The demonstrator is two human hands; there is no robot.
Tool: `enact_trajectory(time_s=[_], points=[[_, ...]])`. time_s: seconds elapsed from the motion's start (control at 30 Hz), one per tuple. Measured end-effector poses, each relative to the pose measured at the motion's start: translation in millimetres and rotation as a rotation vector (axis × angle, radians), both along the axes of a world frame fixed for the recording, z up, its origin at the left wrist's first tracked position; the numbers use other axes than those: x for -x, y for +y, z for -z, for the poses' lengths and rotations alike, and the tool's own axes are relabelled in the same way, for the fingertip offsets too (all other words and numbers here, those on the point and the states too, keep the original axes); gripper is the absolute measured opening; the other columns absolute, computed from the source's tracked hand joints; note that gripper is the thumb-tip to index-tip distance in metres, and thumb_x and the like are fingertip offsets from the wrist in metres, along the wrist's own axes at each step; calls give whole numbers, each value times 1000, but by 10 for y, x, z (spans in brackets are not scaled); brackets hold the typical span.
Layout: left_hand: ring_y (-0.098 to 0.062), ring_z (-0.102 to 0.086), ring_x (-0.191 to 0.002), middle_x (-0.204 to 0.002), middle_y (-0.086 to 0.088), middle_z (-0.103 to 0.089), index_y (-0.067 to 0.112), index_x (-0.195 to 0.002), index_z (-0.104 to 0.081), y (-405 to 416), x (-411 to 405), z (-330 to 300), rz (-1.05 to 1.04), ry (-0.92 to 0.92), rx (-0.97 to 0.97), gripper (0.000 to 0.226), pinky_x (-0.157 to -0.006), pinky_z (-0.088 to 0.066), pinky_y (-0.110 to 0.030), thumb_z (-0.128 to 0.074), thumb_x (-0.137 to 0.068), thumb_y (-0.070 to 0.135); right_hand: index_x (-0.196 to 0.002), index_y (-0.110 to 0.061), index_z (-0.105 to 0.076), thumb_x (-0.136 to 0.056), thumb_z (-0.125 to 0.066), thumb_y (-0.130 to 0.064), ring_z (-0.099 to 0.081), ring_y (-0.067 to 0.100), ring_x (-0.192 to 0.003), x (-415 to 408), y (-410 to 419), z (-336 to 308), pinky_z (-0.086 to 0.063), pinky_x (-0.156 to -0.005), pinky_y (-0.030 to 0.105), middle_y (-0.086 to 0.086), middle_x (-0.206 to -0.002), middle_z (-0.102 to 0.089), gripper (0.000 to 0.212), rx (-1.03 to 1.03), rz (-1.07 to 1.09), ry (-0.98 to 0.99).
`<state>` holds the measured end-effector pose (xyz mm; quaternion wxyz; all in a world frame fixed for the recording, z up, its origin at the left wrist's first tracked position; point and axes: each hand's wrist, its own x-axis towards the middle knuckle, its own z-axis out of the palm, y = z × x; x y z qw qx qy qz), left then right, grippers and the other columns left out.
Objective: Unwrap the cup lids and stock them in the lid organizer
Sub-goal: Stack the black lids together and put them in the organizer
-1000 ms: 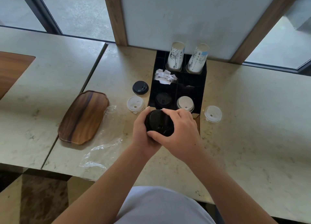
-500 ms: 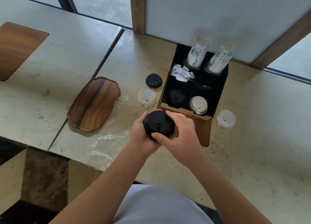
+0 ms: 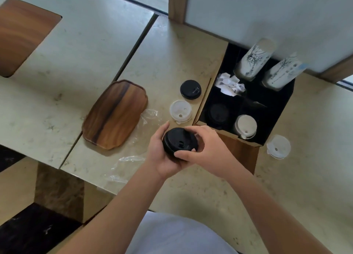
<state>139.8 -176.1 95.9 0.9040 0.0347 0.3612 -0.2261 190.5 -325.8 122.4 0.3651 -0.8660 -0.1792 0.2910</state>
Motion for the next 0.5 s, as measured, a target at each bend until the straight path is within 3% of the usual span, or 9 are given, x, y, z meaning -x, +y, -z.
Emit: enact_trajectory(time_s=[0.07,0.13,0.2,0.27,0.37,0.43,0.5], points=[[-37,-68,-102,-120,-19,-66,10,-135,-62,59,-132,34,-21,-20,-55,62,-75,-58,-43,-70,-82,42,-135,-44,-50,-64,-74,-78,-55,2,-115,-206,66,18,-52,-97,27,-16,-124,-53,82,-8,-28,99],[-38,-65,-99,-118,-20,-65,11,-131,-62,125,-300,56,-44,-41,-49,57,-68,-56,-40,-70,-81,38,-138,-38,-49,-69,-58,-88,-59,-2,-110,-522,127,16,-53,-95,26,-16,-124,-58,86,-67,33,184],[-38,-62,-99,-120,-21,-62,4,-127,-62,204,-472,80,-62,-43,0,57,-64,-53,-36,-65,-83,41,-139,-28,-51,-82,-55,-79,-61,0,-109,-935,206,53,-52,-94,27,-14,-124,-62,76,-56,120,113],[-39,-62,-98,-120,-21,-62,-1,-122,-66,284,-613,141,-85,-27,35,58,-62,-52,-35,-61,-84,43,-139,-20,-51,-91,-62,-56,-60,11,-114,-1381,316,155,-45,-91,25,-4,-130,-61,61,128,62,-125],[-41,-64,-94,-116,-22,-65,3,-108,-75,359,-738,256,-134,-13,45,47,-62,-54,-36,-57,-88,42,-133,-10,-50,-94,-60,-31,-57,32,-115,-1921,591,399,-44,-81,35,12,-131,-55,45,454,-175,-386],[-42,-63,-95,-117,-22,-65,13,-112,-72,381,-775,321,-166,3,46,40,-63,-54,-36,-57,-89,42,-133,-8,-46,-91,-60,-19,-53,35,-117,-2134,758,613,-46,-81,39,15,-133,-50,45,639,-351,-464],[-42,-63,-97,-118,-22,-65,13,-114,-69,386,-767,383,-177,7,58,40,-63,-54,-37,-59,-87,42,-139,-12,-40,-87,-61,-14,-44,38,-126,-2257,863,832,-46,-90,43,17,-143,-41,56,783,-514,-473]])
